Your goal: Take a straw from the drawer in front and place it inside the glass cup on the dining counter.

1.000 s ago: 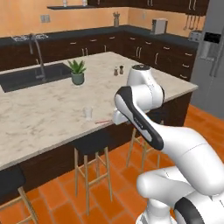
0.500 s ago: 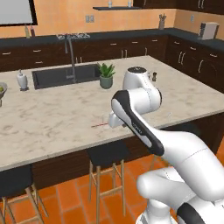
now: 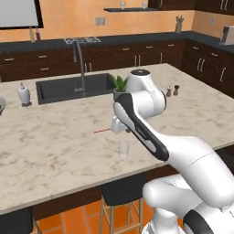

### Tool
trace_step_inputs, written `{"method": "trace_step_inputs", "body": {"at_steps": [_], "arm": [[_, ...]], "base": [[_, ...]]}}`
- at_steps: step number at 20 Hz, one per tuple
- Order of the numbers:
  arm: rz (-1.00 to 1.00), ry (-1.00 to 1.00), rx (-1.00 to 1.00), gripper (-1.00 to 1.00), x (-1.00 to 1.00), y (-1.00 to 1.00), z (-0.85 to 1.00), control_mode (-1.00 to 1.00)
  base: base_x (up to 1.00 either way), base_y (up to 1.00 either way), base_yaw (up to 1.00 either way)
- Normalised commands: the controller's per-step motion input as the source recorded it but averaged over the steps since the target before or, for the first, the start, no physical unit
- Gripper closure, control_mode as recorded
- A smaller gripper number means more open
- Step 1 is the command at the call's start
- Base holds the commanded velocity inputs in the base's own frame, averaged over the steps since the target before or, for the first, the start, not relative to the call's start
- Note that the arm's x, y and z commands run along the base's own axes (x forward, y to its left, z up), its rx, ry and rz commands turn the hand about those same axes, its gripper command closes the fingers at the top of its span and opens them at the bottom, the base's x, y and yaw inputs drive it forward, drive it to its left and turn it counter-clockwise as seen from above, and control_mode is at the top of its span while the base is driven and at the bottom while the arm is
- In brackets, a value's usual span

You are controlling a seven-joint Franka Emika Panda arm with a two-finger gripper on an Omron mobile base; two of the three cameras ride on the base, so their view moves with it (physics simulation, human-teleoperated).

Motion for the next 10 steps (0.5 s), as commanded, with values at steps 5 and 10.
{"method": "trace_step_inputs", "body": {"at_steps": [5, 10], "arm": [[0.01, -0.01, 0.0, 1.0, 0.16, -0.04, 0.14, -1.0], [0.11, -0.18, -0.09, 1.0, 0.14, -0.54, 0.29, -1.0]], "base": [[0.47, -0.01, 0.0], [0.0, 0.0, 0.0]]}}
